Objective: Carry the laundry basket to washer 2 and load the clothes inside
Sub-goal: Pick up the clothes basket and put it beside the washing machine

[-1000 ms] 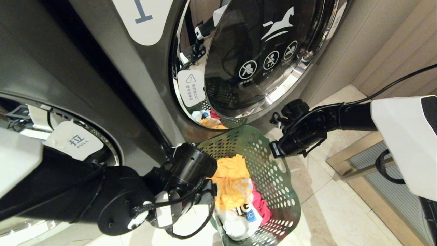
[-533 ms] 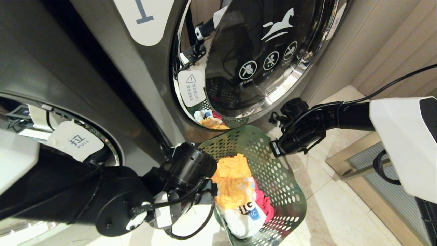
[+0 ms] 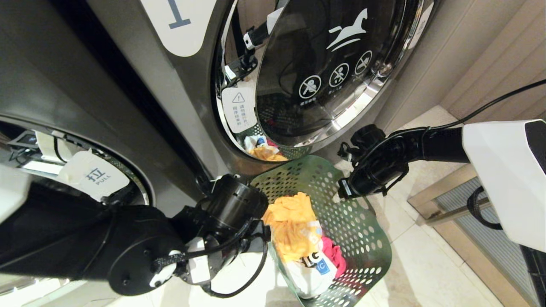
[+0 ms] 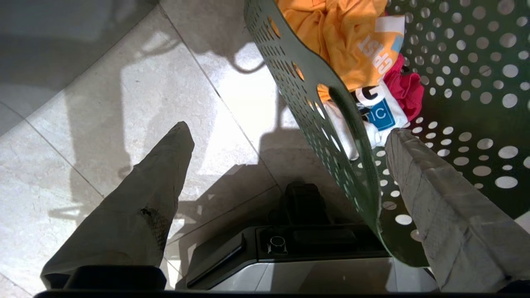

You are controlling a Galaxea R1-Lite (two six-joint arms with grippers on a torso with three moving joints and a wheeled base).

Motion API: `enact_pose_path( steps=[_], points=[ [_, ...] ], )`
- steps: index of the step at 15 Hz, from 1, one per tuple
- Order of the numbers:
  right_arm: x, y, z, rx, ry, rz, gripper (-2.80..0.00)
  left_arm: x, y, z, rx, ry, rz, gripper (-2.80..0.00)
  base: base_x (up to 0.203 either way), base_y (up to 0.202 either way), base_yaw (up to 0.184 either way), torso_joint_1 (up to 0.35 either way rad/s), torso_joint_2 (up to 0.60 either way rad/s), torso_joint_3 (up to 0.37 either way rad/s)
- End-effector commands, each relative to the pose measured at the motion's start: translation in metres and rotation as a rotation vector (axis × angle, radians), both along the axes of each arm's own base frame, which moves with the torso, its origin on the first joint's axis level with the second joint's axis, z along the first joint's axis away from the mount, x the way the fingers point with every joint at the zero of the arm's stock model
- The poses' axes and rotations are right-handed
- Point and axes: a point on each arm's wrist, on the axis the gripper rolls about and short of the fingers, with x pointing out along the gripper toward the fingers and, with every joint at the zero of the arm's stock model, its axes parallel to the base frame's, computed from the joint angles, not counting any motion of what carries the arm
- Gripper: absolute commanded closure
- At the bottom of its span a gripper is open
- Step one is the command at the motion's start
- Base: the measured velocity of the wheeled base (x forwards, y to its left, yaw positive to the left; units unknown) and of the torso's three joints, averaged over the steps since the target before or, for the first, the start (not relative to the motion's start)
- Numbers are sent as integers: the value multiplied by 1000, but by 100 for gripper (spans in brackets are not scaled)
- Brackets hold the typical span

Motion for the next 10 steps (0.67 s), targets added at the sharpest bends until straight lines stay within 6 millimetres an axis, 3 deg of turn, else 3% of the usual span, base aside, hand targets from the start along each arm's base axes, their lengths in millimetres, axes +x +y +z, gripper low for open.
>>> enact_pose_path(
  steps=[1,4,7,10],
  points=[
    [-13,-3,26,19,-16,-6,-280,-3,4,7,-15,-14,4,-280,0,0,0,0,0,0],
    [-25,-6,45,92,0,13,-280,-2,3,6,-15,-13,4,-280,0,0,0,0,0,0],
    [-25,-7,45,87,-4,13,-280,-3,5,9,-18,-16,5,-280,0,0,0,0,0,0],
    [-34,-10,53,89,0,13,-280,-10,15,25,-42,-38,13,-280,0,0,0,0,0,0]
  ],
)
